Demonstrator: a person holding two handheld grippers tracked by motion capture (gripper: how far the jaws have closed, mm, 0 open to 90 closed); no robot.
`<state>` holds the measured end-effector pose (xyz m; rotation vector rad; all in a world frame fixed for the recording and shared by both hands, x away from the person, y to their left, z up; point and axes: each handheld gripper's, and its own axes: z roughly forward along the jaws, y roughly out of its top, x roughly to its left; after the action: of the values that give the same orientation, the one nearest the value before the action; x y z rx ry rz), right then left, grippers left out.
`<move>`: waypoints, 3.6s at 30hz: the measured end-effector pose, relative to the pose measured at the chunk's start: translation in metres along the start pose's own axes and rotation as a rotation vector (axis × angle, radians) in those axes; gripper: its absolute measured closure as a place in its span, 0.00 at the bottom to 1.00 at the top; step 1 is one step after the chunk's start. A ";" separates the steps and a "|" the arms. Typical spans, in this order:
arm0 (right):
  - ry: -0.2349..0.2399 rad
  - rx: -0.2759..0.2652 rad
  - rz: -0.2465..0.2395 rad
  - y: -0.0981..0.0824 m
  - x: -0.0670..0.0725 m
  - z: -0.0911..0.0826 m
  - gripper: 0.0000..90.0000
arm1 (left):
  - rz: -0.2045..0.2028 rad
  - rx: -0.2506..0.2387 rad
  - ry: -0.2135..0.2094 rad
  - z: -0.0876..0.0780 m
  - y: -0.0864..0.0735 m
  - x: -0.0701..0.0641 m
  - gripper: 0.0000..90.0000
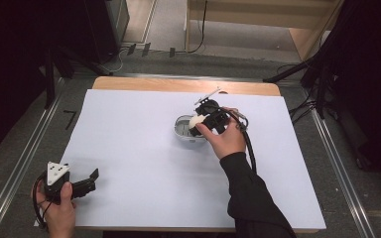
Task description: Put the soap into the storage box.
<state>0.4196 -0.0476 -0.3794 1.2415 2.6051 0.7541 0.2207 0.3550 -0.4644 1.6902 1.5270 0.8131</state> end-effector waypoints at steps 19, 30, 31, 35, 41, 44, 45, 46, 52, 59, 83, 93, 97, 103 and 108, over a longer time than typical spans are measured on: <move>0.002 0.025 0.031 0.008 -0.002 0.019 0.27 | 0.000 0.002 -0.004 0.000 0.000 0.000 0.00; -0.007 0.033 0.058 0.009 -0.005 0.028 0.27 | 0.000 0.002 -0.005 0.000 0.000 0.000 0.00; -0.010 0.035 0.060 0.009 -0.005 0.028 0.27 | 0.000 0.003 -0.005 0.000 0.000 0.000 0.01; -0.008 0.029 0.067 0.009 -0.005 0.030 0.27 | 0.000 0.002 -0.006 0.000 0.000 0.000 0.01; -0.001 0.040 0.075 0.010 -0.004 0.032 0.27 | 0.000 0.002 -0.006 0.000 0.000 0.000 0.01; 0.006 0.048 0.083 0.010 -0.003 0.033 0.27 | -0.001 0.001 -0.007 0.000 0.000 0.001 0.00; 0.011 0.052 0.087 0.009 -0.003 0.034 0.27 | -0.001 -0.001 -0.008 0.000 0.000 0.001 0.00; 0.012 0.053 0.092 0.009 -0.003 0.034 0.27 | -0.001 0.000 -0.008 0.000 0.000 0.001 0.01; 0.020 0.020 0.122 0.011 -0.003 0.028 0.22 | -0.002 -0.001 -0.007 0.000 0.000 0.001 0.00; 0.006 0.020 0.120 0.007 -0.003 0.027 0.16 | -0.001 -0.001 -0.008 0.000 0.000 0.001 0.01; -0.033 -0.035 0.147 -0.026 -0.018 0.007 0.13 | 0.001 0.001 -0.003 0.000 0.000 0.000 0.01; -0.024 -0.049 0.160 -0.044 -0.023 0.001 0.10 | 0.001 0.000 -0.003 0.000 0.000 0.000 0.00; -0.024 -0.057 0.156 -0.052 -0.026 -0.002 0.08 | 0.001 0.000 -0.001 0.000 0.000 0.000 0.01; -0.021 -0.066 0.164 -0.066 -0.032 -0.006 0.03 | 0.002 0.000 0.000 0.000 0.000 0.000 0.01; -0.017 -0.075 0.186 -0.078 -0.039 -0.008 0.00 | 0.003 0.001 0.000 0.000 0.000 0.000 0.01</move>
<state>0.3883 -0.1212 -0.4148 1.4756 2.4479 0.8592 0.2206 0.3546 -0.4645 1.6940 1.5252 0.8144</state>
